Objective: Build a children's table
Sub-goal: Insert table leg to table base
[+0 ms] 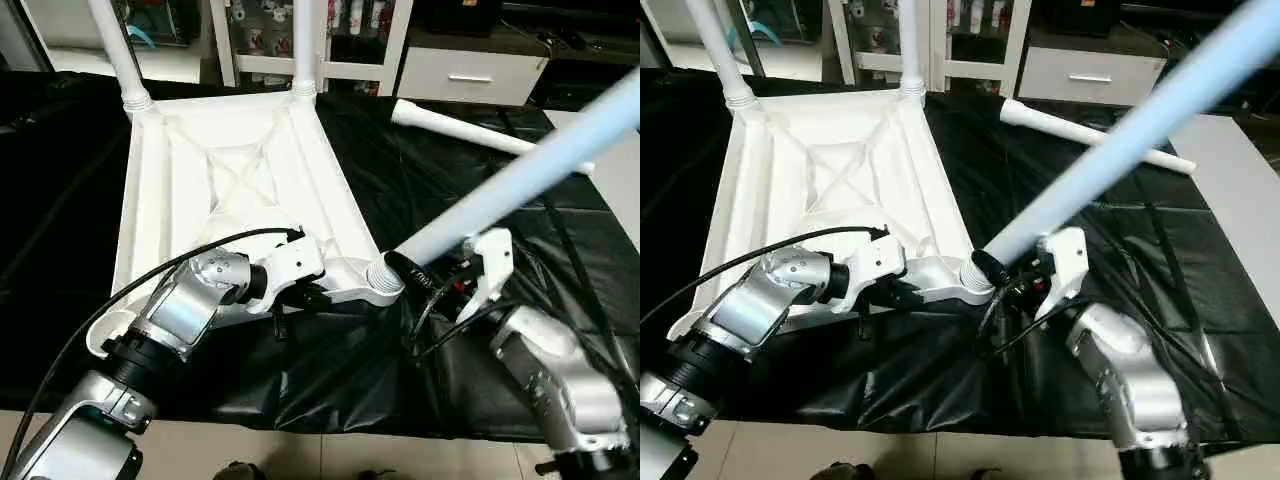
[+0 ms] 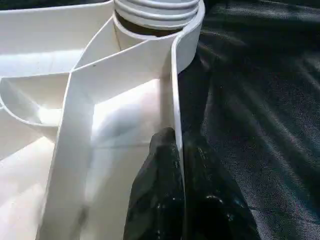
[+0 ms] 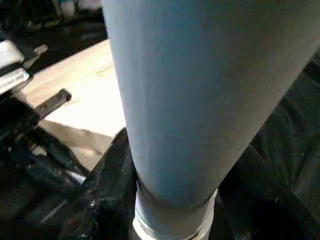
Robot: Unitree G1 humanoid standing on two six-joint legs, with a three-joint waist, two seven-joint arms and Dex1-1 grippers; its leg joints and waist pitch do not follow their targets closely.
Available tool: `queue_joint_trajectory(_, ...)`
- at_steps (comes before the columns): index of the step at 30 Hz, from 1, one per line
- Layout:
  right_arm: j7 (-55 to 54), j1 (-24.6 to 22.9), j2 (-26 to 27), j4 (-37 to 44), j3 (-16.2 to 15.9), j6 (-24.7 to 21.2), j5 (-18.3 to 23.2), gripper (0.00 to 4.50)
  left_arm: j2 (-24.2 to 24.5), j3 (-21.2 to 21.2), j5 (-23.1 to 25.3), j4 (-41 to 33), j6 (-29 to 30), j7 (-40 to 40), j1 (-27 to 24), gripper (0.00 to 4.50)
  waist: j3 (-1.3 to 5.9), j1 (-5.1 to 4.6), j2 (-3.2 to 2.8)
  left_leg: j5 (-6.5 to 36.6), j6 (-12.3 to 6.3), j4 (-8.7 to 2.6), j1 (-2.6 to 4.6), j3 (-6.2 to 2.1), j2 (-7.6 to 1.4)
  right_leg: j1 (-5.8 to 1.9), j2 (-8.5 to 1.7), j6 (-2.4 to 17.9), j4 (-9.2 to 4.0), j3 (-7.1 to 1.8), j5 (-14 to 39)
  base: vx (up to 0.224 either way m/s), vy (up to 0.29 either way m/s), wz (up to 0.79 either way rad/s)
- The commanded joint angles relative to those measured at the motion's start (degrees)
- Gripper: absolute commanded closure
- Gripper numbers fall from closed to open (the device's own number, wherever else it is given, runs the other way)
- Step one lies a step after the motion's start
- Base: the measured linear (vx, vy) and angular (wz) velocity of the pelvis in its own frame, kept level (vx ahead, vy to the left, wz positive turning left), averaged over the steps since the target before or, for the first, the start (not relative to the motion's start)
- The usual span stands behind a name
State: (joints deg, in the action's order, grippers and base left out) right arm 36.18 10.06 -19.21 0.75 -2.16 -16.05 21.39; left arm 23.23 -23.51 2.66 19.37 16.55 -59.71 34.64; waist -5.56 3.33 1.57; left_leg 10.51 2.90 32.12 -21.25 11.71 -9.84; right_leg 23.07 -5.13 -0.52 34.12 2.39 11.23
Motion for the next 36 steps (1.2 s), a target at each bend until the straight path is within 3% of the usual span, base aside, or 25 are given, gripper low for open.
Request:
queue_joint_trajectory(1,2.14,-2.38,-2.39,-4.58,-2.69,-5.58,-3.62,2.64,0.85,3.44,-0.29,1.62,-1.28,2.79,0.44,4.5,2.95,-0.02,1.01,7.79,-4.39,-3.49,0.47,-1.38,-3.3,-1.93,-3.36,11.44,-3.96,-2.55,11.66,0.0,0.0,0.0)
queue_joint_trajectory(10,6.62,1.41,-7.97,-5.38,-7.28,-10.57,-5.46,2.64,1.13,3.39,-0.32,1.82,-1.4,2.44,0.34,4.5,3.04,-0.02,1.1,6.67,-5.4,-3.18,0.55,-1.35,-3.33,-2.08,-3.33,12.53,-3.64,-2.49,10.11,0.0,0.0,0.0)
queue_joint_trajectory(12,9.08,3.14,-9.38,-5.78,-9.4,-13.16,-5.79,2.64,1.28,3.25,-0.5,1.58,-1.27,1.81,0.22,4.5,3.03,-0.05,1.11,6.66,-5.53,-3.15,0.52,-1.37,-3.32,-2.14,-3.34,12.74,-3.58,-2.48,9.94,0.0,0.0,0.0)
queue_joint_trajectory(13,9.32,3.36,-9.6,-5.89,-9.71,-13.23,-5.89,2.64,1.26,3.22,-0.51,1.5,-1.22,1.78,0.19,4.5,3.04,-0.08,1.41,6.49,-5.67,-3.08,0.55,-1.29,-3.32,-2.14,-3.27,12.81,-3.57,-2.48,9.73,0.0,0.0,0.0)
queue_joint_trajectory(15,10.62,4.6,-10.28,-6.54,-11.19,-14.84,-5.73,2.64,1.2,3.18,-0.53,1.36,-1.09,1.77,0.14,4.5,3.09,0.02,1.15,6.14,-5.77,-3.05,0.64,-1.27,-3.38,-2.09,-3.39,13.13,-3.5,-2.52,9.22,0.0,0.0,0.0)
queue_joint_trajectory(19,12.54,6.03,-11.25,-7.52,-14.03,-16.77,-6.78,2.64,1.19,3.11,-0.72,1.13,-0.95,1.45,-0.01,4.5,3.11,-0.04,1.41,5.88,-6.01,-2.97,0.7,-1.28,-3.37,-2.14,-3.33,13.62,-3.32,-2.47,8.41,0.0,0.0,0.0)
queue_joint_trajectory(24,11.39,9.53,-9.75,-13.69,-15.99,-19.58,-8.96,2.64,1.4,2.93,-0.94,0.65,-0.83,0.58,-0.42,4.5,3.07,-0.27,1.4,7.95,-4.77,-3.21,0.83,-1.33,-3.39,-1.98,-3.28,13.54,-3.61,-2.45,10.37,0.0,0.0,0.0)
queue_joint_trajectory(30,10.79,11.16,-8.55,-18.57,-15.72,-20.53,-9.21,2.64,1.51,2.97,-0.98,0.71,-0.9,0.22,-0.42,4.5,3.0,-0.67,1.64,12.88,-1.88,-3.73,1.0,-1.65,-3.55,-1.84,-3.46,11.99,-4.21,-2.54,15.71,0.0,0.0,0.0)
queue_joint_trajectory(33,9.61,11.7,-7.65,-20.44,-14.07,-21.59,-8.2,2.64,1.61,3.06,-1.13,0.64,-0.83,-0.01,-0.41,4.5,2.95,-0.88,1.58,13.96,-1.37,-3.9,1.0,-1.72,-3.55,-1.73,-3.47,11.58,-4.41,-2.58,16.43,0.0,0.0,0.0)
queue_joint_trajectory(36,5.97,13.66,-5.4,-24.04,-9.93,-20.92,-7.0,2.64,1.83,2.95,-1.6,0.1,-0.54,-0.78,-0.65,4.5,2.82,-1.17,1.58,16.59,-0.36,-4.19,0.94,-1.97,-3.59,-1.59,-3.53,10.84,-4.71,-2.55,19.41,0.0,0.0,0.0)
